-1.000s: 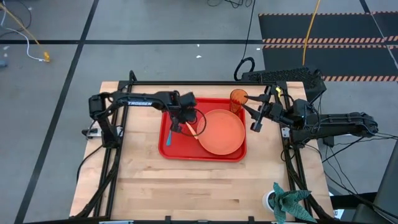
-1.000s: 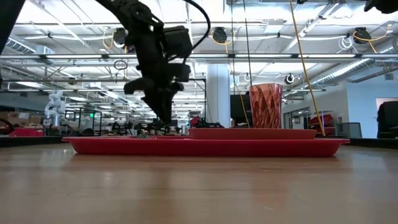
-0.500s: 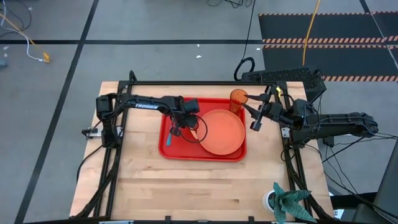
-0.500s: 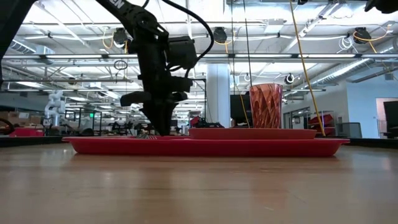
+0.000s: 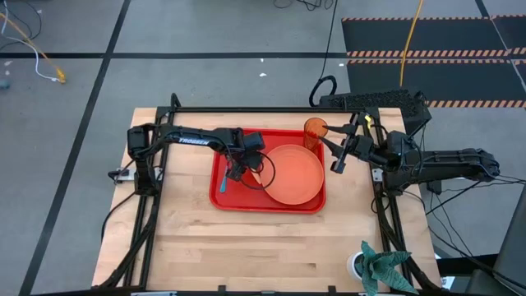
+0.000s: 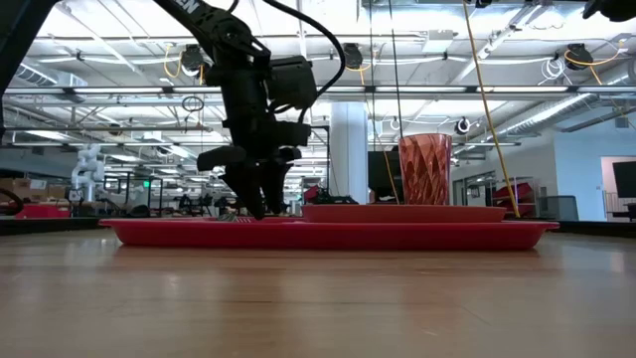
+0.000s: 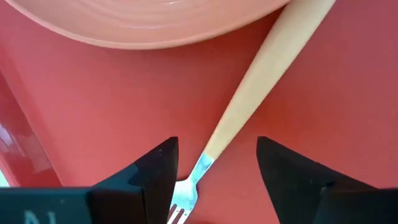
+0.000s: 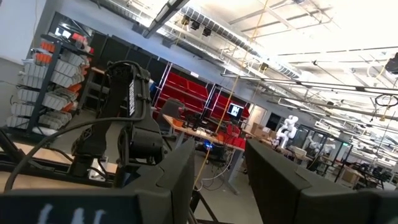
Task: Pick and place plate/cup/fork/spoon on tray
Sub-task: Put the orange fork on the red tray to the right of the blue spoon
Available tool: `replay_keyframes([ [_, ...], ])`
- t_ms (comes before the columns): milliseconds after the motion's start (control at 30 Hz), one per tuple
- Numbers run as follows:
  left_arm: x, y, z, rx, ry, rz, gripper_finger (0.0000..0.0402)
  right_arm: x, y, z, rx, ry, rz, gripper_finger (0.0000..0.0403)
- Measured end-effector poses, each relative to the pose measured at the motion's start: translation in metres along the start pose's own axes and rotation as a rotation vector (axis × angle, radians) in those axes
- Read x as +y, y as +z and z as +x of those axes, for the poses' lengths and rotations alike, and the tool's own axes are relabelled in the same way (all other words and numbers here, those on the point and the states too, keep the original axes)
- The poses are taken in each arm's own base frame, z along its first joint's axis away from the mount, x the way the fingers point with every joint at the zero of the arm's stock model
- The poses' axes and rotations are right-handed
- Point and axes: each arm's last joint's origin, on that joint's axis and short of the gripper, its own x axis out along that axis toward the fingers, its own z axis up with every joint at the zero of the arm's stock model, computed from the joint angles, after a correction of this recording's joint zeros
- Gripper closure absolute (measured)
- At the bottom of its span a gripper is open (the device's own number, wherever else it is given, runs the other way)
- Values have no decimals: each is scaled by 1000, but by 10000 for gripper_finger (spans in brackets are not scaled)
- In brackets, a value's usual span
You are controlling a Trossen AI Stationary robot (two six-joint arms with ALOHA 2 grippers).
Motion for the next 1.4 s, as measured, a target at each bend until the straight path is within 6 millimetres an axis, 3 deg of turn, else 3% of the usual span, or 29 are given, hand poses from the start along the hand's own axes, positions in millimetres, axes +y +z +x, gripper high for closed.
replay_keyframes([
  [367, -10, 4, 29, 57, -65, 34, 224, 0, 0, 0, 2, 2, 0, 266],
  [533, -10, 5, 28, 52, -51, 59, 254, 0, 0, 0, 3, 1, -1, 266],
  [867, -13, 8, 26, 72, -25, 131, 365, 0, 0, 0, 3, 1, 0, 266],
  [1200, -23, 14, 26, 106, -9, 219, 352, 0, 0, 0, 2, 2, 0, 266],
  [1400, -27, 14, 26, 130, -17, 259, 366, 0, 0, 0, 2, 2, 0, 266],
])
